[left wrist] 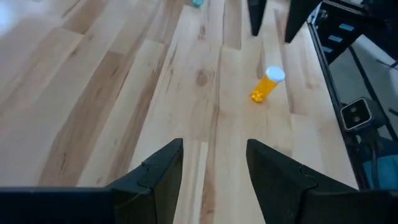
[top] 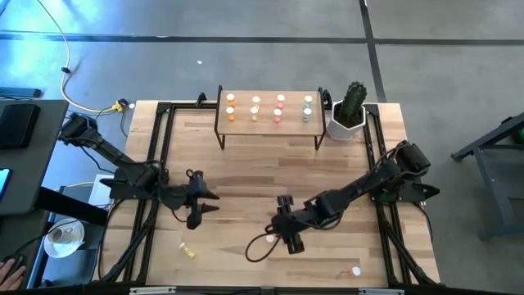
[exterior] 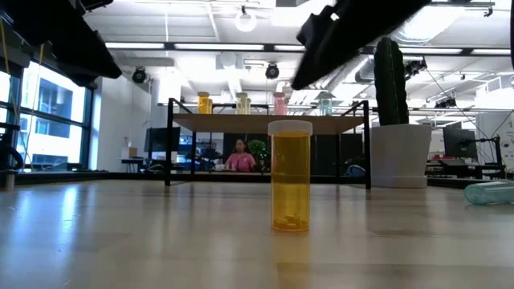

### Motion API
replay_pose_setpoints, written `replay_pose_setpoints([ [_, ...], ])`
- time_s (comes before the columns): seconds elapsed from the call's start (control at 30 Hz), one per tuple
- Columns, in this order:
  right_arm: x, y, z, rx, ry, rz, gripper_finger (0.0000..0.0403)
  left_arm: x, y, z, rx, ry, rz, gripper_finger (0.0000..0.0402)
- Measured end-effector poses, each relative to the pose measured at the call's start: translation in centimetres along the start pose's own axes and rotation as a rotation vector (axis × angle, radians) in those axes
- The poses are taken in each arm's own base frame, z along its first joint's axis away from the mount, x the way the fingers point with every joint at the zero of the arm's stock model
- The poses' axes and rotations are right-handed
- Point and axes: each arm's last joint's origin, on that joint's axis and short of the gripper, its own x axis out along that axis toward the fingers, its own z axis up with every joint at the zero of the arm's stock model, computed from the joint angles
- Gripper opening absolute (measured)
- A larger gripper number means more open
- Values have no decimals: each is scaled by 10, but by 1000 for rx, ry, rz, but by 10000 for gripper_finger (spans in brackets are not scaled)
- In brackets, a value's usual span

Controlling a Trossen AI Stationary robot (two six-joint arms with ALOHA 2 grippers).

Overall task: Pick and place medicine bottles onto shelf by color
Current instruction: Put the orange pill bottle on the shelf aligned with the other orange pill bottles

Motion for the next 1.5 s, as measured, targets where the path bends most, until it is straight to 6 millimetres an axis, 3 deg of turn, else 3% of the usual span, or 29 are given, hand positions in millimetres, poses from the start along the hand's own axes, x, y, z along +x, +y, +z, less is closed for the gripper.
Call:
replay_pose_setpoints([
  [0.5,21,31,-53,127,-141,-99,222,5,-7,-1,-8,-39,2,168],
  [0.9,30,29,-100,221,-426,-102,222,5,-9,7,0,-142,38,168],
  [1.17,31,29,-103,220,-444,-69,222,4,-9,8,-6,-160,49,168],
  [1.5,56,37,-115,238,-466,-44,222,4,-9,8,-6,-161,48,168],
])
